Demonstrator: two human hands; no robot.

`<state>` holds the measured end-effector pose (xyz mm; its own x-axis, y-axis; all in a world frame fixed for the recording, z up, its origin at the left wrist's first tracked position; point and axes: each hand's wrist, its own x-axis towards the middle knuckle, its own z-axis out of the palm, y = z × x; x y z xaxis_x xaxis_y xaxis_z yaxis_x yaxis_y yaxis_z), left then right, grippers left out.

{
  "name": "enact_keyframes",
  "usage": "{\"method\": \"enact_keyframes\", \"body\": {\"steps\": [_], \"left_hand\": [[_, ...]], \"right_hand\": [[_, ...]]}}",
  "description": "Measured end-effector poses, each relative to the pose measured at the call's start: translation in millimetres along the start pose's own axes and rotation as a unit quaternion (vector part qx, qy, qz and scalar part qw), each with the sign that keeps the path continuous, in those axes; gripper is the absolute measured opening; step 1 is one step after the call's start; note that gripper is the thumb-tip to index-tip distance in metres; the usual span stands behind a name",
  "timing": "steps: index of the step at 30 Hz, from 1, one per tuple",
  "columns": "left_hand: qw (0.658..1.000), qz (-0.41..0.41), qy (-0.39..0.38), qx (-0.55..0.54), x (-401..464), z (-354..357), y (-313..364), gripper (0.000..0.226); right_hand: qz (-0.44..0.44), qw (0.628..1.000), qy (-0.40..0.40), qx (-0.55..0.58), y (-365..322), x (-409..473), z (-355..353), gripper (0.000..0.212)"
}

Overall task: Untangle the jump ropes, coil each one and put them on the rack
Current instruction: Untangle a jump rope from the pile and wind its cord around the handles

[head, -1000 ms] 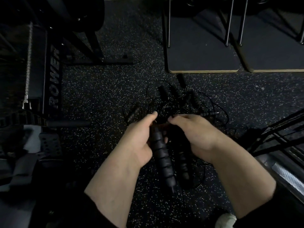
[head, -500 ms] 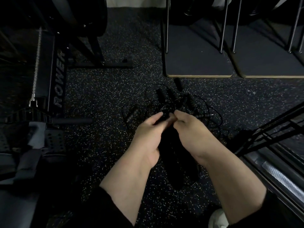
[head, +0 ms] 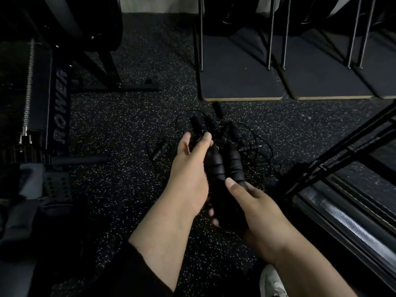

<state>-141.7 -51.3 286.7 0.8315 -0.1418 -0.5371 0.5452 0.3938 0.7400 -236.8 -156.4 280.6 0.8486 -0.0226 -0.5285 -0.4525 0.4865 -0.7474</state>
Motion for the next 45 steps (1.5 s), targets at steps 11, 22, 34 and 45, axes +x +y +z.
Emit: {"method": "enact_keyframes", "body": {"steps": [11, 22, 34, 45], "left_hand": [[0.982, -0.124, 0.030, 0.142, -41.0, -6.9, -18.3, 0.036], [0.975, -0.065, -0.018, 0.210, -13.1, -3.7, -19.5, 0.043], [0.813, 0.243, 0.037, 0.528, 15.1, -29.3, 8.5, 0.069], [0.889, 0.217, -0.124, 0.384, 24.8, -31.4, 8.0, 0.064]], "right_hand": [[0.038, 0.994, -0.025, -0.098, -7.9, -2.0, -7.4, 0.027], [0.051, 0.996, -0.057, -0.047, -20.6, 30.4, -9.8, 0.018], [0.151, 0.970, -0.189, 0.027, -35.6, 43.0, -25.0, 0.025], [0.133, 0.909, -0.380, 0.103, -51.0, 42.4, -52.7, 0.036]]}}
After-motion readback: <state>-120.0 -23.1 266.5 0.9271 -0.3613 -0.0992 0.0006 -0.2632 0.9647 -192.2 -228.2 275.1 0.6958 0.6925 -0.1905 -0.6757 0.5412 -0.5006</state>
